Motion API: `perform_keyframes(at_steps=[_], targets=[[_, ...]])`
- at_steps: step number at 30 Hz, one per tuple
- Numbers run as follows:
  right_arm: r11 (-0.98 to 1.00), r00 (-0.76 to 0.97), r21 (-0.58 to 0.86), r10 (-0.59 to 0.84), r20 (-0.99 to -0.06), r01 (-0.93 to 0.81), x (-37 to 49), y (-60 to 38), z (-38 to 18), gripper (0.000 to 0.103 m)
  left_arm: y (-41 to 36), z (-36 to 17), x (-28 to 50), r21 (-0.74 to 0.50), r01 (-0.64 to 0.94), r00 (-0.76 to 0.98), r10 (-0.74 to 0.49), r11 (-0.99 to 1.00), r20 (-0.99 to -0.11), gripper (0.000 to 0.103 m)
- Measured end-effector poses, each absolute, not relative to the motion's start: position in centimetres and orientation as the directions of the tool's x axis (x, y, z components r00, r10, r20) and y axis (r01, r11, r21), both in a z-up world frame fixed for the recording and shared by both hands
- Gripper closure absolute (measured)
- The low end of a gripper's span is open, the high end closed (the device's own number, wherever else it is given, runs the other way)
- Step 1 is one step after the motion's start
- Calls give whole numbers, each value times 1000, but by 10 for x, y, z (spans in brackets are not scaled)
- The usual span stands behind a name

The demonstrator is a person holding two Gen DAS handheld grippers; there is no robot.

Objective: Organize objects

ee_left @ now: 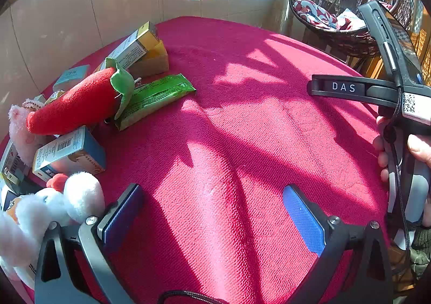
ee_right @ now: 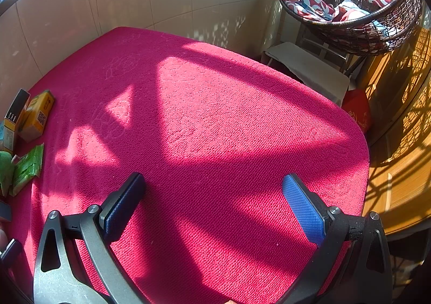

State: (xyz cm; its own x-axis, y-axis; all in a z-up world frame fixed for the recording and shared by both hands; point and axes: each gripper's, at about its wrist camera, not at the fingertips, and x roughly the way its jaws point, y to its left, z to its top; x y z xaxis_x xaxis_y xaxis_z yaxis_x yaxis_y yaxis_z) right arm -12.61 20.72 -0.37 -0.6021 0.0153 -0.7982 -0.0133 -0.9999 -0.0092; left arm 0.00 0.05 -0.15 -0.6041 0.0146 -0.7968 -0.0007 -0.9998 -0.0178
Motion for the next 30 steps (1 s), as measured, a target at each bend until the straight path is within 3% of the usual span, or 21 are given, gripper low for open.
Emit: perform_keyframes(at_steps=[22,30], targets=[[-1000,-608,12,-2,-794,-11,-125,211,-3,0,1,-2,0,-17,-1,-604,14,-1000,-797,0],[-987,-652,161,-109,-750,-21,-112,235,10,0,6,6,13,-45,10,-625,29,-999,-780,0]])
